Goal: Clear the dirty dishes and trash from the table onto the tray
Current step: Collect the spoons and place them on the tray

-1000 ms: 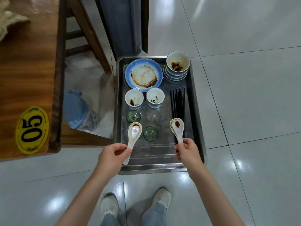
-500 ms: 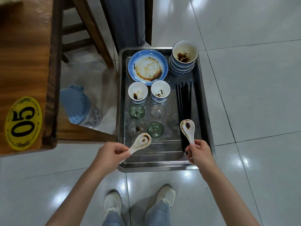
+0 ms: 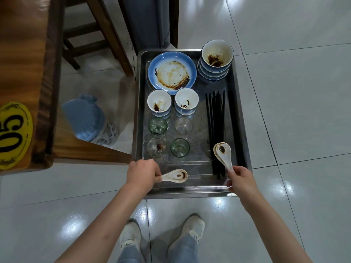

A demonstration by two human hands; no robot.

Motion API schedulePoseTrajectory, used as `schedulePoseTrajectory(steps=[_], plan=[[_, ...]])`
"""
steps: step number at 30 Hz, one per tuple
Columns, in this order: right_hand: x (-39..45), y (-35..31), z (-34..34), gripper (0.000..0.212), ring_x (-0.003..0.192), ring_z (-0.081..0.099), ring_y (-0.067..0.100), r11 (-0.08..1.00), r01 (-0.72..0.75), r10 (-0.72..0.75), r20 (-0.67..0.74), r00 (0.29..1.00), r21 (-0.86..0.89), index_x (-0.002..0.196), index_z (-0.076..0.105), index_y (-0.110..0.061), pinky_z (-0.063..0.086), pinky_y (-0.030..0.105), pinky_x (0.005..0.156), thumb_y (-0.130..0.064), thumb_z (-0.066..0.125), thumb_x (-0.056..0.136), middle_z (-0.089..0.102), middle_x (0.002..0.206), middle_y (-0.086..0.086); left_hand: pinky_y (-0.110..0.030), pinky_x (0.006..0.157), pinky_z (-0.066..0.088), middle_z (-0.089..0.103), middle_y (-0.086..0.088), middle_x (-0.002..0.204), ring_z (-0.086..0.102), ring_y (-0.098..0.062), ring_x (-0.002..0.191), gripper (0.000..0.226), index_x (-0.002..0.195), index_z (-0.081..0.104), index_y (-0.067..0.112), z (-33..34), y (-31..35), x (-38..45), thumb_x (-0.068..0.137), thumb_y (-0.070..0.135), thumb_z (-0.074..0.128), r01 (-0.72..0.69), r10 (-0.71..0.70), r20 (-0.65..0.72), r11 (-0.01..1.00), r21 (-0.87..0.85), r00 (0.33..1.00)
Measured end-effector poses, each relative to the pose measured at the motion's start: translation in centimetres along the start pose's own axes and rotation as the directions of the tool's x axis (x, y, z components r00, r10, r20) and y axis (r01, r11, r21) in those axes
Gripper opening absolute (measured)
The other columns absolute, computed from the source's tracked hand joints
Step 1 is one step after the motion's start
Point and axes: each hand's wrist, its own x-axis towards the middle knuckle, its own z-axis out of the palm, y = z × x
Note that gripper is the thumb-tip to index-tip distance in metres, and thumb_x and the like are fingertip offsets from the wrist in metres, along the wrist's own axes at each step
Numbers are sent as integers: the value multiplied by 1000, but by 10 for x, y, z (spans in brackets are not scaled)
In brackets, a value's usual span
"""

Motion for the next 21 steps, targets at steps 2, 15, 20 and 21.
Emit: schedulePoseTrajectory(steps=[2, 15, 20, 21], plan=[[1, 0, -1, 18, 63, 52, 20, 1000, 8, -9, -9, 1000, -15, 108, 56, -5, 47, 36, 62, -16, 49, 96, 57, 80, 10, -30, 85, 34, 70, 9, 92, 59, -14, 91, 17, 99, 73, 30, 5, -1, 1, 88, 36, 62, 3, -2, -31, 1000, 11, 1000], [8, 8, -4, 17, 56, 46, 16, 1000, 14, -14, 3, 1000, -7, 103, 61, -2, 39, 26, 48, -12, 52, 94, 52, 71, 7, -30, 74, 24, 69, 13, 92, 56, -13, 92, 16, 94, 70, 35, 16, -6, 10, 83, 45, 65, 49, -54, -237, 998, -27, 970], [8, 10, -3, 15, 56, 44, 16, 999, 33, -33, 6, 999, -17, 98, 63, -3, 37, 27, 48, -11, 51, 94, 50, 66, 7, -29, 74, 23, 69, 12, 91, 55, -13, 92, 16, 96, 69, 37, 18, -7, 10, 83, 45, 64, 57, -61, -256, 998, -22, 965], [8, 10, -3, 14, 56, 45, 16, 999, 35, -35, 5, 999, -18, 96, 63, -4, 38, 27, 48, -11, 51, 94, 50, 65, 7, -29, 74, 23, 69, 12, 92, 55, -13, 92, 17, 97, 69, 36, 19, -7, 10, 83, 45, 64, 57, -62, -261, 998, -24, 963]])
